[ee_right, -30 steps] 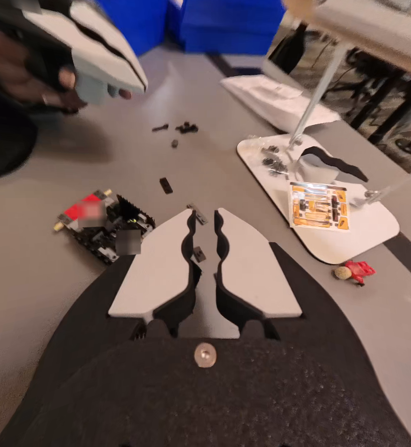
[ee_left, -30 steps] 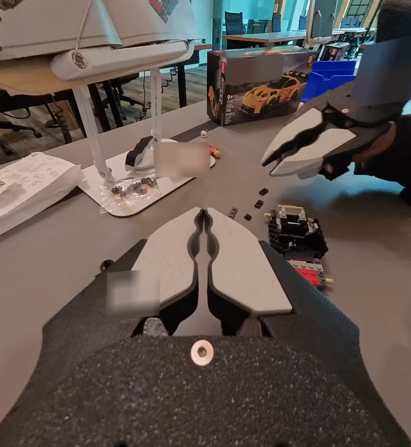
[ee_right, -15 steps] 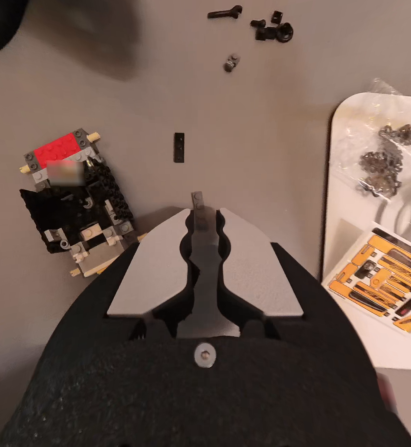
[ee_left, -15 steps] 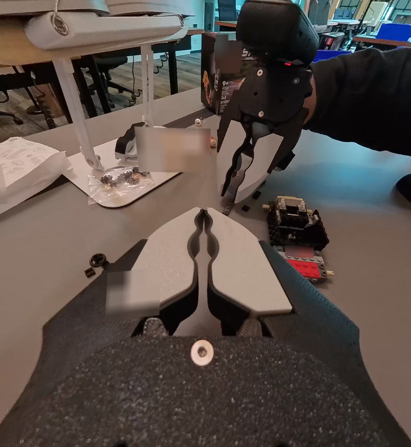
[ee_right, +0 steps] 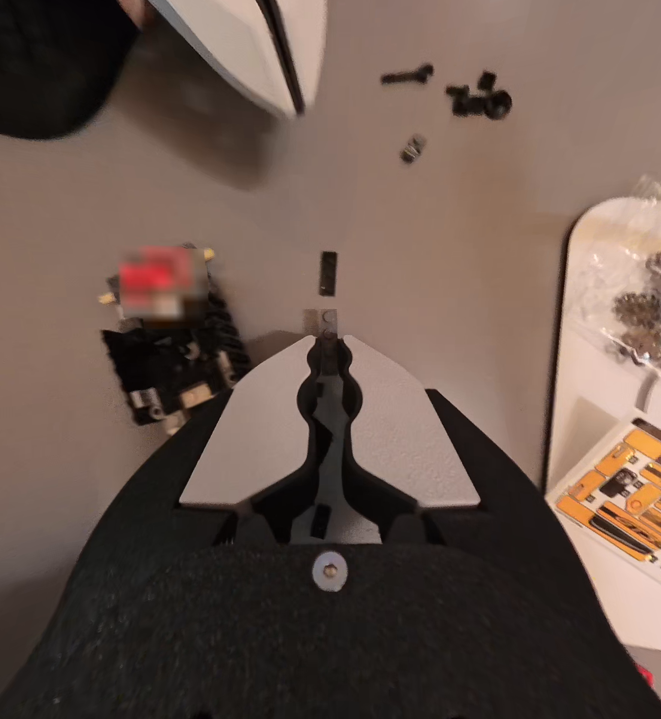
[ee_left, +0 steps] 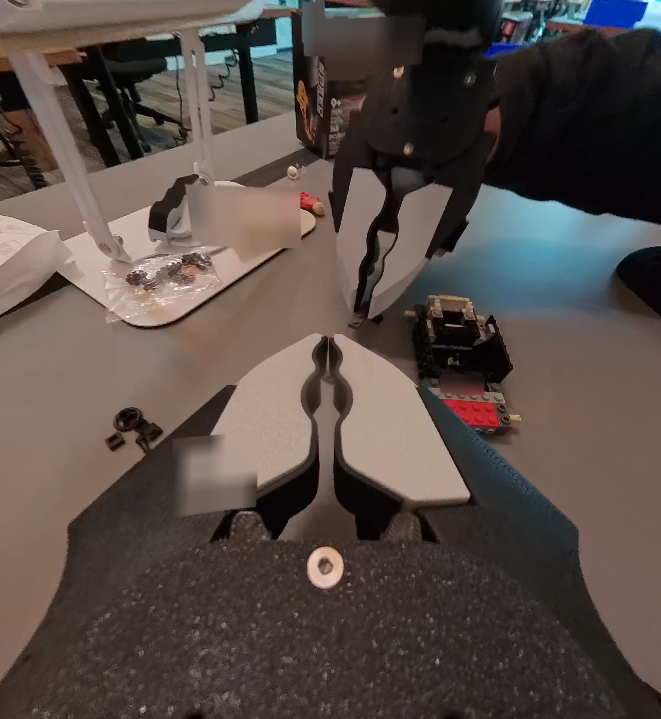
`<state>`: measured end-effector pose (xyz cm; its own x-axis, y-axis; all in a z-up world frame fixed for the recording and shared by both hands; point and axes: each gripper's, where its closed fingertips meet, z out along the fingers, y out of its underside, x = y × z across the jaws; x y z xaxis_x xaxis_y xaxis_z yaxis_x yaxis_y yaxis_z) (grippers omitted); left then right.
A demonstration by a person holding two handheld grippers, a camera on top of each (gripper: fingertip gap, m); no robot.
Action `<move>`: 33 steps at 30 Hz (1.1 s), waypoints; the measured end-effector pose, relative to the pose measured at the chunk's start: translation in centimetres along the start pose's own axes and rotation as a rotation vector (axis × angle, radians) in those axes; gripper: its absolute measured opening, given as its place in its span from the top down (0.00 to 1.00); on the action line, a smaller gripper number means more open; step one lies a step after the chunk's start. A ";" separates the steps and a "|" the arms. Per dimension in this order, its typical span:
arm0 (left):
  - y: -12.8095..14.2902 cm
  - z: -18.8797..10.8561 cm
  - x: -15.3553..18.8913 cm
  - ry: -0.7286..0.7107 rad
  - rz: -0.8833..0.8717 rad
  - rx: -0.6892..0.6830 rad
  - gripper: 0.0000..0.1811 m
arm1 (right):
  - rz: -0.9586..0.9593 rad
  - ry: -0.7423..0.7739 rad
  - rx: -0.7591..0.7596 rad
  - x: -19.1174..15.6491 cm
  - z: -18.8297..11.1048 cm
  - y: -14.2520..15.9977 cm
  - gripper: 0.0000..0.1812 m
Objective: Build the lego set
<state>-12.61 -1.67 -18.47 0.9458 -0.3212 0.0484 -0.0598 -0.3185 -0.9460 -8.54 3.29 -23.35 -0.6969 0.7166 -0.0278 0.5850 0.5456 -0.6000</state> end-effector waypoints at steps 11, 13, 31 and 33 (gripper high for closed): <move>1.4 0.7 1.8 0.069 0.063 -0.096 1.00 | -0.088 -0.120 -0.041 -6.9 0.3 1.1 0.96; 1.5 0.8 2.1 0.079 0.072 -0.102 1.00 | -0.116 -0.083 -0.021 -7.3 0.2 0.6 0.96; 3.8 1.7 3.8 0.143 0.151 -0.234 0.94 | 0.026 0.141 0.009 -1.1 -5.3 2.7 0.89; 3.8 1.8 3.8 0.141 0.150 -0.234 0.94 | 0.066 0.164 -0.014 -0.4 -6.2 4.8 0.90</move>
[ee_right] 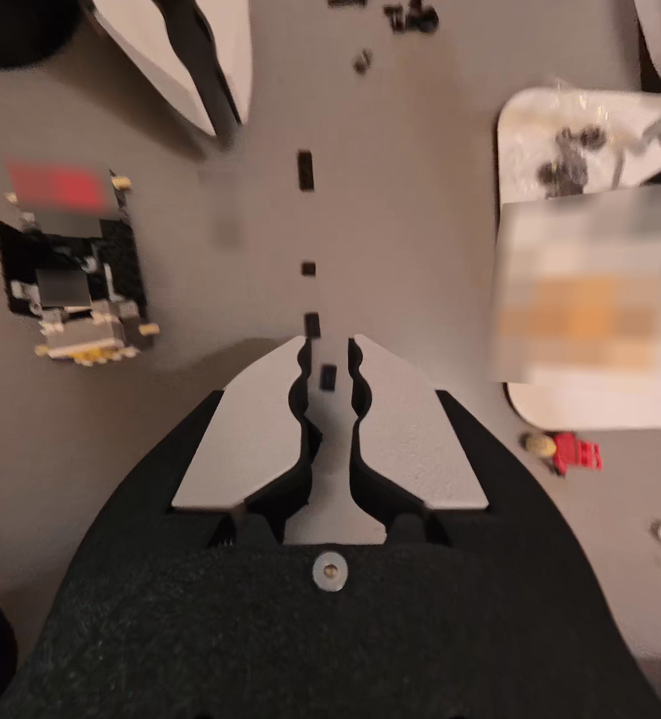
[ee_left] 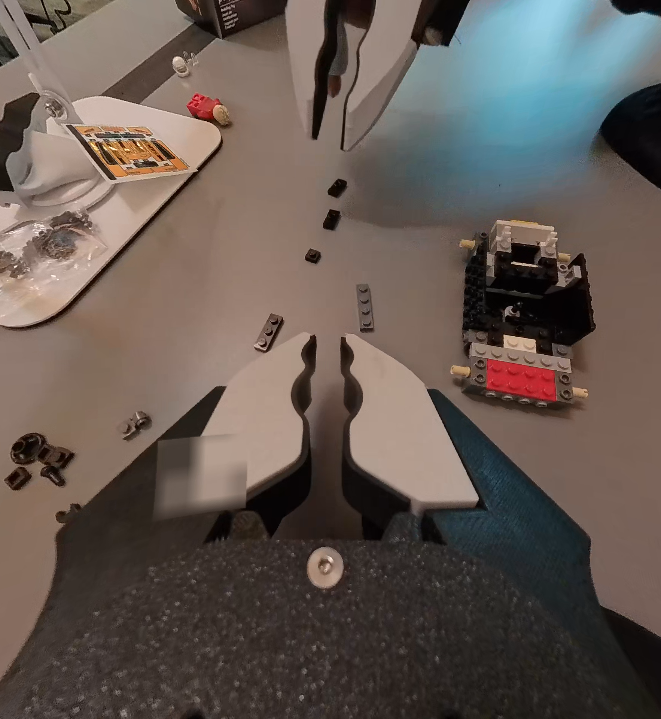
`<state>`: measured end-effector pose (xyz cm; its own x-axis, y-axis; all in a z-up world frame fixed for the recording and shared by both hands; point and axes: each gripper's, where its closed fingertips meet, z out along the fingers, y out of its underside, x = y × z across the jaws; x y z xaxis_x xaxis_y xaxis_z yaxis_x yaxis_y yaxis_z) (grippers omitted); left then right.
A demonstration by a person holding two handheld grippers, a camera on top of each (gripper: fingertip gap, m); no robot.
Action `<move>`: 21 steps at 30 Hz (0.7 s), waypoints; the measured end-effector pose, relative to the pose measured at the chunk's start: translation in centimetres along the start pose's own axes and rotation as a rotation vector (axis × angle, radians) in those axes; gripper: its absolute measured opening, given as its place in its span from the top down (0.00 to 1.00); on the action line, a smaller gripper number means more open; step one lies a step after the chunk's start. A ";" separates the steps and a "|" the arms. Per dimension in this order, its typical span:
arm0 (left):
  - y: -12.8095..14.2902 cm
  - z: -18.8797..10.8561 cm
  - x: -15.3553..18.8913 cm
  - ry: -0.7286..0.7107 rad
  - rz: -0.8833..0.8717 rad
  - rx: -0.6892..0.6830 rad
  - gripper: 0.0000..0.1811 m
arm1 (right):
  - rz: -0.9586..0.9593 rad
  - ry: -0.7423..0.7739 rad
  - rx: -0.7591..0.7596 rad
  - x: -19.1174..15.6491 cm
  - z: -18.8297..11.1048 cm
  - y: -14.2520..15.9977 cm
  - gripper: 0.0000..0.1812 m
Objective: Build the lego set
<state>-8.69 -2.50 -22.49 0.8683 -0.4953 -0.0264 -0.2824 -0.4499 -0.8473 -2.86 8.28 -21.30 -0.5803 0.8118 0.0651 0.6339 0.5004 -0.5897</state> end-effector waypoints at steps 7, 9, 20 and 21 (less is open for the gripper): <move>0.0 0.0 -0.2 -0.010 -0.009 0.001 0.94 | 0.018 -0.032 -0.058 -0.8 1.6 3.1 0.90; 0.1 0.1 -0.2 -0.010 -0.009 -0.003 0.94 | 0.009 -0.046 -0.054 -1.2 2.2 2.7 0.90; 0.0 0.1 0.1 0.008 -0.012 0.001 0.95 | -0.021 -0.091 -0.101 -0.9 4.2 1.1 0.95; 0.0 0.1 0.1 0.010 -0.011 0.001 0.95 | -0.017 -0.099 -0.103 -0.9 4.2 1.0 0.96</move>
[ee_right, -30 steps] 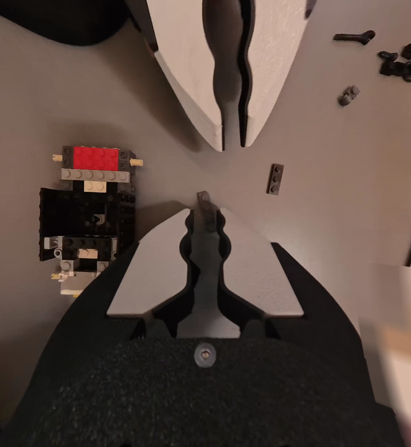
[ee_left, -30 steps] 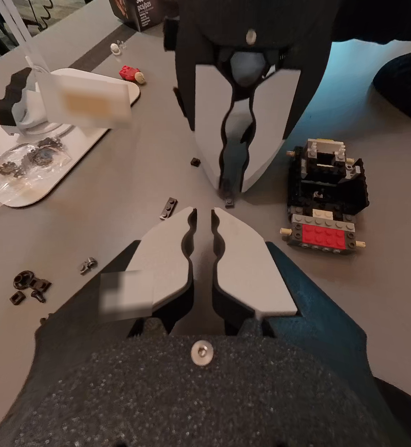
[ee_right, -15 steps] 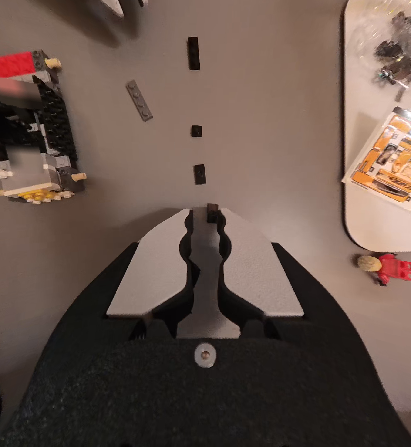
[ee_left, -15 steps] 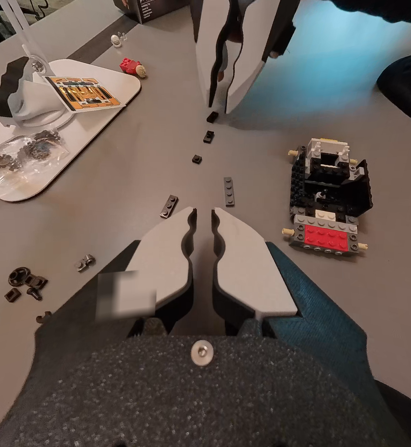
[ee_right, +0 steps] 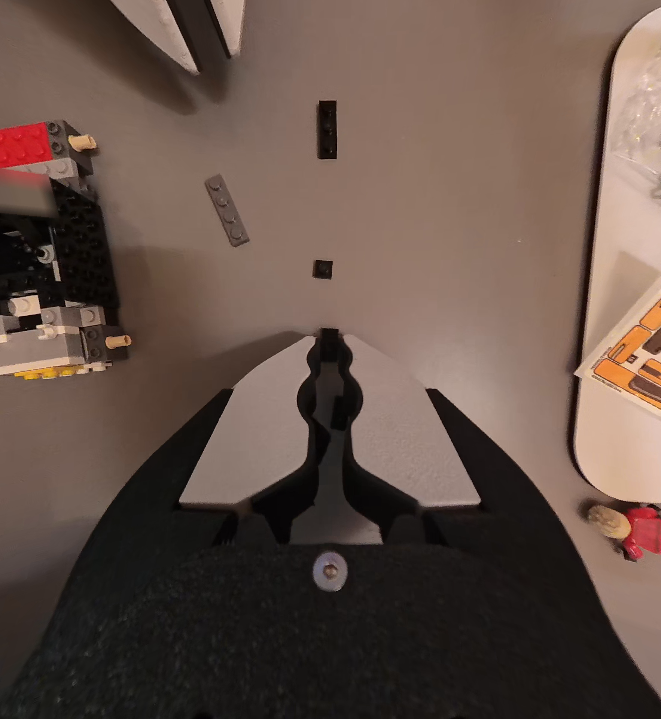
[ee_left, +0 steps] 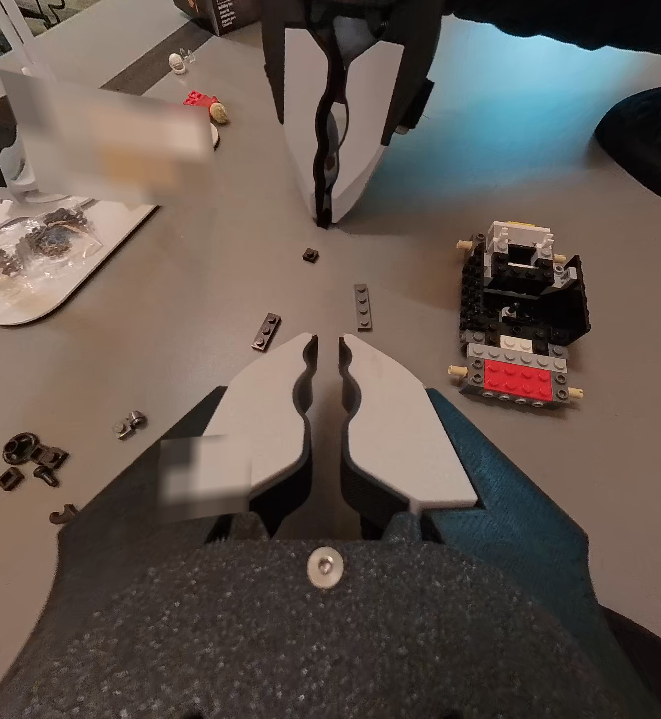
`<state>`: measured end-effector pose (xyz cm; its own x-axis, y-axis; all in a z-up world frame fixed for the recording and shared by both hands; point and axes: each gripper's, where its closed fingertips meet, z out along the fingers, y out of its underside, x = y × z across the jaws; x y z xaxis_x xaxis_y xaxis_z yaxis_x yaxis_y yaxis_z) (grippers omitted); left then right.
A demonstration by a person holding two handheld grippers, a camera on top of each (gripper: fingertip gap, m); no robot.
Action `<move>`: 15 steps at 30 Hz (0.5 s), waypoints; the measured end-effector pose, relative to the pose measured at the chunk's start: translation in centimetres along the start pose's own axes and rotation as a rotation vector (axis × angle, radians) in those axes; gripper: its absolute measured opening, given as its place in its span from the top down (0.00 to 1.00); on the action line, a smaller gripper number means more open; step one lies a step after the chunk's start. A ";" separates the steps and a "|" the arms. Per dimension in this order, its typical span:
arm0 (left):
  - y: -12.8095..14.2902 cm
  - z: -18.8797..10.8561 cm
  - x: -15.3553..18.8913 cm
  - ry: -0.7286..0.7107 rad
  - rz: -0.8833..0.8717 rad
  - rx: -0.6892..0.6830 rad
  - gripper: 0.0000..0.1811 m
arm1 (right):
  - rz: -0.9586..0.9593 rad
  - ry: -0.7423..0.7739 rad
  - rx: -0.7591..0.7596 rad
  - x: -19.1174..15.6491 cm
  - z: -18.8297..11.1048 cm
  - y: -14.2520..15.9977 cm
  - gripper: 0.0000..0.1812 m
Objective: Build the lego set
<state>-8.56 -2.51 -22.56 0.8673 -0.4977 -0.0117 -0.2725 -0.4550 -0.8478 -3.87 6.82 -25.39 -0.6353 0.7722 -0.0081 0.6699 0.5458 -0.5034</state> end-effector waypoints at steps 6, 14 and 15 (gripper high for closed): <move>0.2 0.1 0.2 0.007 0.006 -0.014 0.94 | 0.000 -0.006 0.017 -0.3 -0.1 -0.2 0.96; 0.5 0.6 0.8 0.031 0.021 -0.046 0.91 | -0.060 0.002 0.120 -3.1 -0.8 -2.5 0.96; 0.5 0.8 1.0 0.041 0.019 -0.054 0.89 | -0.067 -0.002 0.122 -3.3 -0.7 -2.7 0.96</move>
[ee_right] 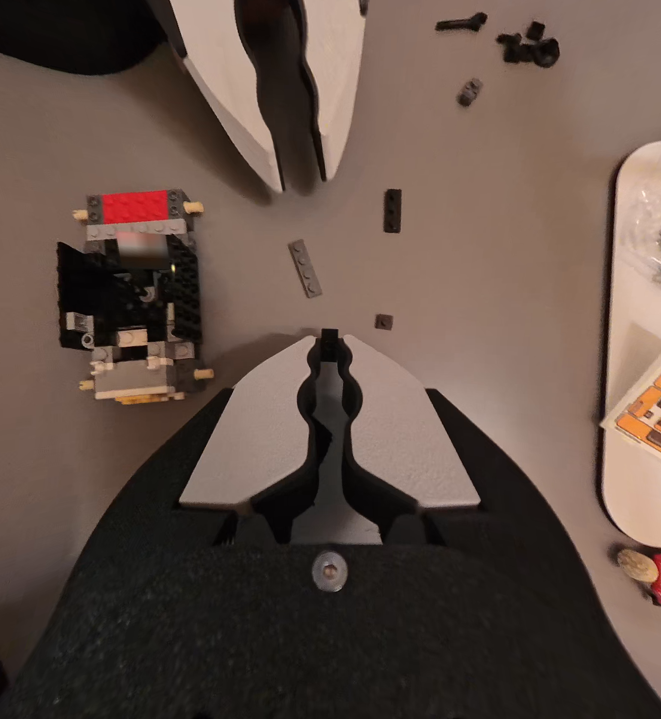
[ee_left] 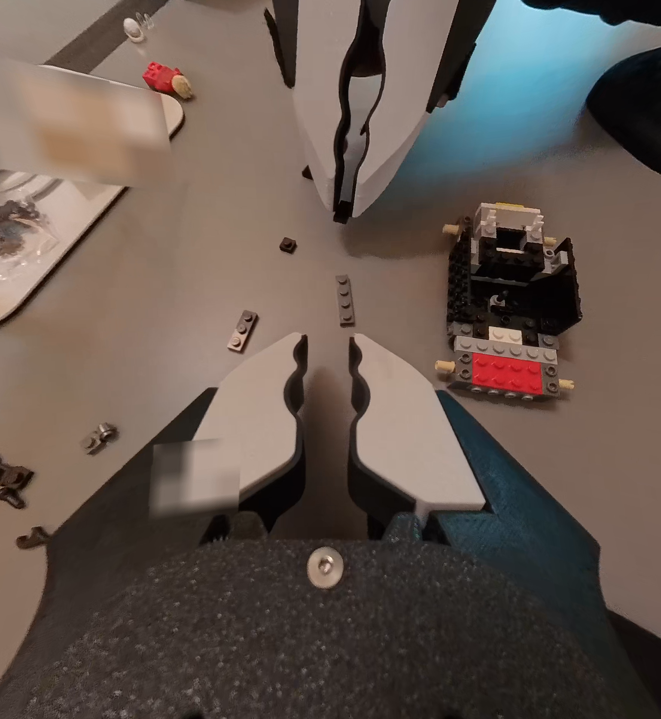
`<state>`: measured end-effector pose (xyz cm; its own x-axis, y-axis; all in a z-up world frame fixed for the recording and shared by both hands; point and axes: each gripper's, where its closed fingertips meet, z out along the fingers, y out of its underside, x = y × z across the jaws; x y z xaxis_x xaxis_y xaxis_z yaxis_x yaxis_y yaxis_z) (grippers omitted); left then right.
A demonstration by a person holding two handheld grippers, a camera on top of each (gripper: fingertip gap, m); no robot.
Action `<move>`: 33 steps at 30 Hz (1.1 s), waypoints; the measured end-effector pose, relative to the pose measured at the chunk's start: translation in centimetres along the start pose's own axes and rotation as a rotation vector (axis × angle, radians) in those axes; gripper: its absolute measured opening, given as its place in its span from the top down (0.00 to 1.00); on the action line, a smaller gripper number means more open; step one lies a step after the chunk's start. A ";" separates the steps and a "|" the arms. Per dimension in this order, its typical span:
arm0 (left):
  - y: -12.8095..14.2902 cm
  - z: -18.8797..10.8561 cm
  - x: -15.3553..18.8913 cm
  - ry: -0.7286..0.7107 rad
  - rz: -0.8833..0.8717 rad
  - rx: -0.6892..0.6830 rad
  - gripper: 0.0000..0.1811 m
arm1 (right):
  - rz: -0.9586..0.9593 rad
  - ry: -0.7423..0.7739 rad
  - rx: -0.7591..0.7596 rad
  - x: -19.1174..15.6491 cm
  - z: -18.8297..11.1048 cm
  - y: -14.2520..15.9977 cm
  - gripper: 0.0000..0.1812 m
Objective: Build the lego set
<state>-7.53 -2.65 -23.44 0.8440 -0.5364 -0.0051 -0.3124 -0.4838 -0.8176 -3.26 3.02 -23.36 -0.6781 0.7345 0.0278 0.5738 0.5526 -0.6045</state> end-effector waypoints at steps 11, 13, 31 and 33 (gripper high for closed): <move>0.1 2.2 0.8 0.039 -0.032 -0.105 0.84 | -0.013 0.007 0.099 -0.3 0.8 -1.9 0.96; 0.0 2.5 0.6 0.029 -0.022 -0.117 0.85 | -0.001 0.005 0.118 -0.3 0.5 -2.0 0.96; 0.7 2.2 0.5 0.141 0.074 -0.219 0.95 | -0.002 -0.023 0.094 -0.8 0.9 -1.8 0.96; 0.8 2.1 0.4 0.152 0.084 -0.219 0.96 | -0.010 -0.043 0.072 -1.0 1.3 -2.0 0.96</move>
<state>-6.55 -1.76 -25.29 0.7413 -0.6704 0.0325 -0.4790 -0.5624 -0.6740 -4.29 0.64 -23.26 -0.7038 0.7104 0.0012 0.5332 0.5294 -0.6599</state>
